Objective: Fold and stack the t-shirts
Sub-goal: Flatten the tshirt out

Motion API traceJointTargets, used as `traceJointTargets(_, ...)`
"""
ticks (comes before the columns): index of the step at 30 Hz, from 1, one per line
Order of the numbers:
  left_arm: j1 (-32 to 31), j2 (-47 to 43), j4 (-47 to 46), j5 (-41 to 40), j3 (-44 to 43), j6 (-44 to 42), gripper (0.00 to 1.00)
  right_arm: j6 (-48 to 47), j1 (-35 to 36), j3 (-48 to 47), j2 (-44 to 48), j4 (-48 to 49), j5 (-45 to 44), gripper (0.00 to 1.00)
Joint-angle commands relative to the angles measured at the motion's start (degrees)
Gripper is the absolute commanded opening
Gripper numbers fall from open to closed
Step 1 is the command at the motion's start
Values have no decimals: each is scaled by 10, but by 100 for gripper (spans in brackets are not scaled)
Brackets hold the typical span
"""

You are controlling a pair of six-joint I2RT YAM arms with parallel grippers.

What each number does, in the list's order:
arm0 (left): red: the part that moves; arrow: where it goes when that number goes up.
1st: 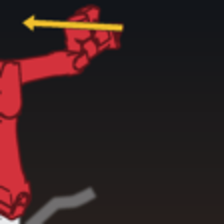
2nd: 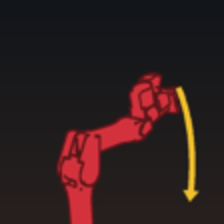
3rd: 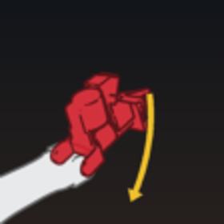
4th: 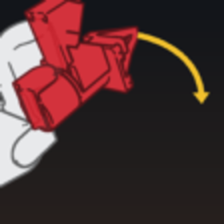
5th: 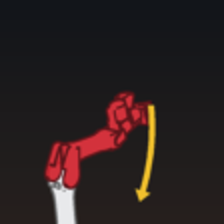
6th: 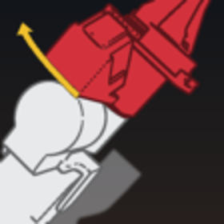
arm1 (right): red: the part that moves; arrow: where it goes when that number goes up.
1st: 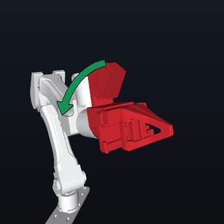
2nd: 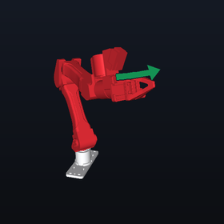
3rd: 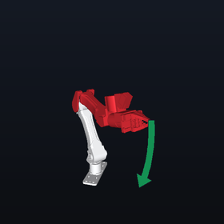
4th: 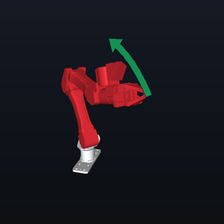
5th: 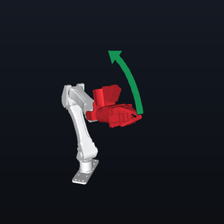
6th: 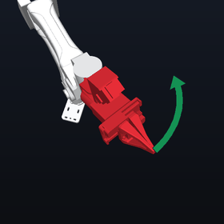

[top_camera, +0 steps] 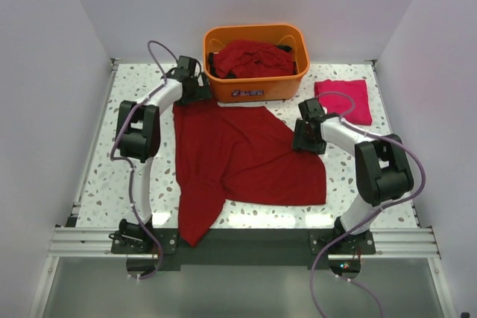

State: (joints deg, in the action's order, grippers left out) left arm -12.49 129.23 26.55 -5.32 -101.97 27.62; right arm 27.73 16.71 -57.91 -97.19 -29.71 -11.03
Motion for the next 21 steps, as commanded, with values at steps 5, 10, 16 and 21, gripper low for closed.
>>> traceJointTargets(5, 3, -135, 61, -32, 46, -11, 100, -26, 1, -32, 111, -5, 1, 75)
traceJointTargets(10, -50, -373, 28, -36, 299, 54, 100, -39, 33, 50, 207, -10, 76, 77)
traceJointTargets(16, -147, -549, 26, -10, 541, 156, 100, 15, 159, 141, 257, 4, 123, 83)
traceJointTargets(21, -198, -565, -42, 30, 633, 197, 100, 42, 178, 183, 223, 39, 124, 99)
